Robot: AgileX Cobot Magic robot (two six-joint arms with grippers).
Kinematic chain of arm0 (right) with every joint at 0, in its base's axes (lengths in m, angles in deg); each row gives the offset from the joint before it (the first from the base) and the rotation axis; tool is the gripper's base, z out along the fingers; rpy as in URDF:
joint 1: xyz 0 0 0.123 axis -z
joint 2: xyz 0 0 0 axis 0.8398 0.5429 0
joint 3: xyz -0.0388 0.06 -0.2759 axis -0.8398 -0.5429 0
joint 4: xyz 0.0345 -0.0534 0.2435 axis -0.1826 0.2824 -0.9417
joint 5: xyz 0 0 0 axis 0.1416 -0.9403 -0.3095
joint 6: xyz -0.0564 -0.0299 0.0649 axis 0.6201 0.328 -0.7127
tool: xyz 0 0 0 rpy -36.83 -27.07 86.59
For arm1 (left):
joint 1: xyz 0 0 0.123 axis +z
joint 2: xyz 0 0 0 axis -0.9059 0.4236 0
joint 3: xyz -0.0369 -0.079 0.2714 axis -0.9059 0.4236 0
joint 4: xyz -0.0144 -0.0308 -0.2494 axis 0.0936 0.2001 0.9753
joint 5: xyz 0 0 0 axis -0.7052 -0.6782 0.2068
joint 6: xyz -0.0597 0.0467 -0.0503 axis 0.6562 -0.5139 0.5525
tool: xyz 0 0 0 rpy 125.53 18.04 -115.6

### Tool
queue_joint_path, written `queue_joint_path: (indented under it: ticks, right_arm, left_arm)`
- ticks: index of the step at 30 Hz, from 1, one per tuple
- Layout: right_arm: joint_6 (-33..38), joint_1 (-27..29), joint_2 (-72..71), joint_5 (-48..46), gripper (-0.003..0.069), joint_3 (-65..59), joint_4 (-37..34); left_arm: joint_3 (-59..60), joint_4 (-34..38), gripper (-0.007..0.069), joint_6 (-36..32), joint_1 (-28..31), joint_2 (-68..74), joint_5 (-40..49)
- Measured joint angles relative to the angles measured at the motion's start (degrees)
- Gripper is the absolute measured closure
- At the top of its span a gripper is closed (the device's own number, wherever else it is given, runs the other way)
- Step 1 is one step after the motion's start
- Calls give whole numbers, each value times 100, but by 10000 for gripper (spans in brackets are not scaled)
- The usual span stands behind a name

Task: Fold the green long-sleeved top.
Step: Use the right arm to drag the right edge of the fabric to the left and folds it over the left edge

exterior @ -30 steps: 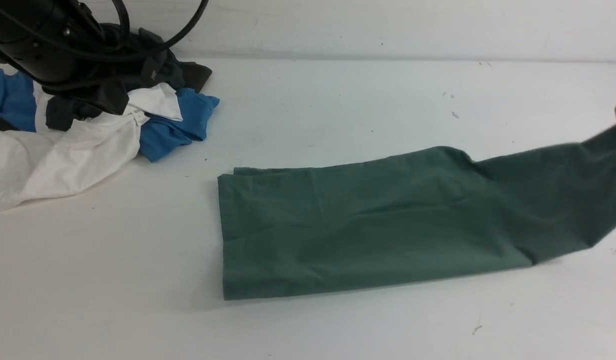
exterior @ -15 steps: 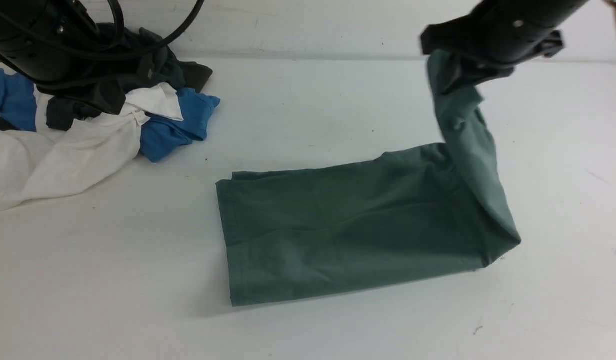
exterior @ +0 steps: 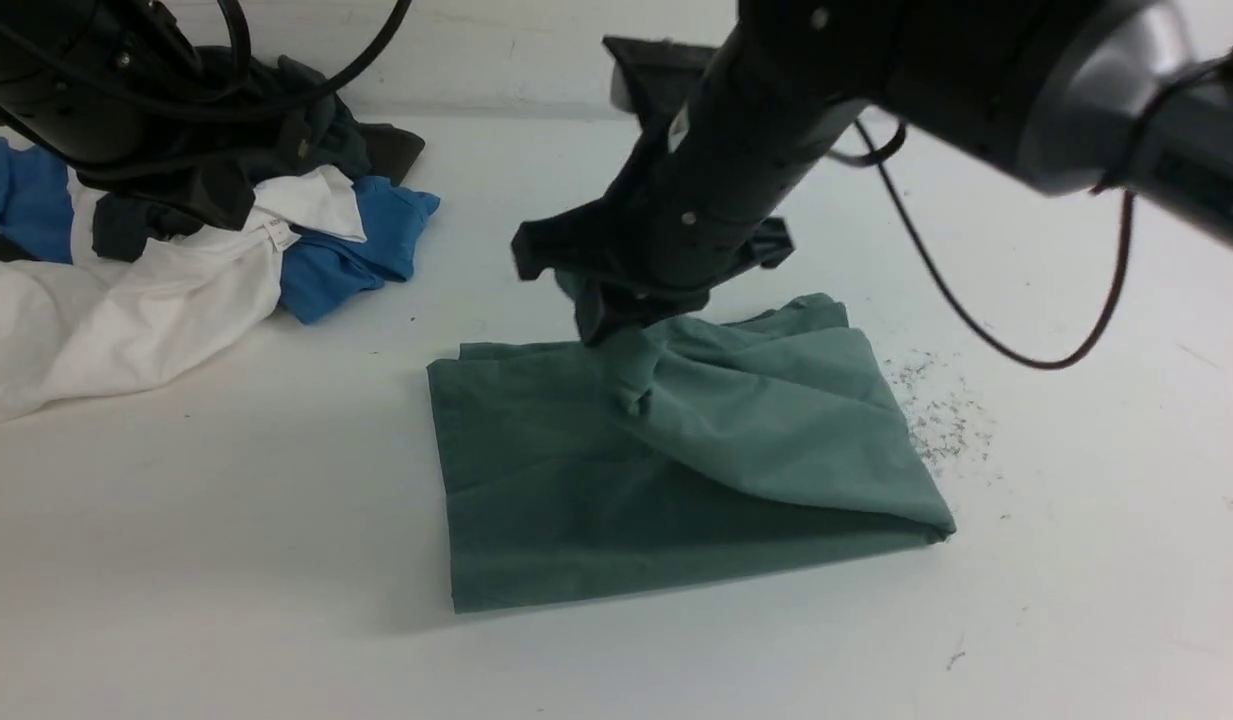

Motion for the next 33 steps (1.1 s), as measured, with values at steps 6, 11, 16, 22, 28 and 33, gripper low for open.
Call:
queue_joint_path:
  ticks: [6,11,16,22,28,33]
  right_arm:
    - [-4,-94,610,252,608,0,-318]
    - [-4,-162,956,550,551,0,-605]
    - [-4,-269,1098,837,359,0,-1018]
    - [524,-200,884,126,136,180,-781]
    - [838,267,402,-448,202,572,812]
    - [882,952,-113,-479,461,163,1504]
  left_arm:
    - [0,5,629,16,0,0,18]
    - [0,85,629,25,0,0,18]
    - [0,109,629,30,0,0,18]
    - [0,109,629,30,0,0,20]
    - [0,189,629,30,0,101,47]
    - [0,727,629,-276,0,566,-3]
